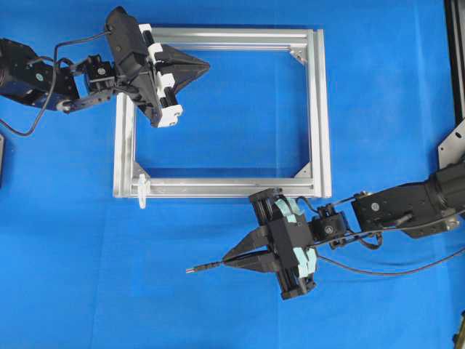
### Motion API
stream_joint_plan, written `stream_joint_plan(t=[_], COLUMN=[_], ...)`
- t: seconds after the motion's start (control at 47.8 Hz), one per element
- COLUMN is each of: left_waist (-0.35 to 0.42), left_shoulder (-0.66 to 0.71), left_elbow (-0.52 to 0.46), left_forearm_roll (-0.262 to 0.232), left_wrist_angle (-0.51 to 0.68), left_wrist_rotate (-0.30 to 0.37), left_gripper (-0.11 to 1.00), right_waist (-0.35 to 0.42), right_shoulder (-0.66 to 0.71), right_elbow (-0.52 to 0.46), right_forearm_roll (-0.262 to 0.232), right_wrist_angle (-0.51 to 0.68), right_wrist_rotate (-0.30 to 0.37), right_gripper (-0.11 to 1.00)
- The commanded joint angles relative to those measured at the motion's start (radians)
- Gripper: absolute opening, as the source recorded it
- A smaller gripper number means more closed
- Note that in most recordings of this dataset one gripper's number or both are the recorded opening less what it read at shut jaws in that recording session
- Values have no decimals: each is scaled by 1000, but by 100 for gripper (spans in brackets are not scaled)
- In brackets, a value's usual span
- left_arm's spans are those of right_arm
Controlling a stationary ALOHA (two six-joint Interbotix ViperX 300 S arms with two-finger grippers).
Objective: Insert the wire through the string loop located on the left side.
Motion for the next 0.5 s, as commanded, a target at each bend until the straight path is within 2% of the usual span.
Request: stream_joint_plan(t=[0.0, 0.481], left_waist=[0, 2], left_shoulder=[-34, -38], left_elbow=[-5, 3], left_forearm_roll=[3, 3], left_wrist_angle=[-5, -5], left_wrist_rotate=[-3, -3], left_gripper=[0, 0], right_waist=[0, 0], right_shoulder=[-37, -37], right_elbow=[-20, -18], right_forearm_roll=[-2, -2], right_wrist_angle=[2, 2], right_wrist_rotate=[0, 0], right_gripper=[-10, -10])
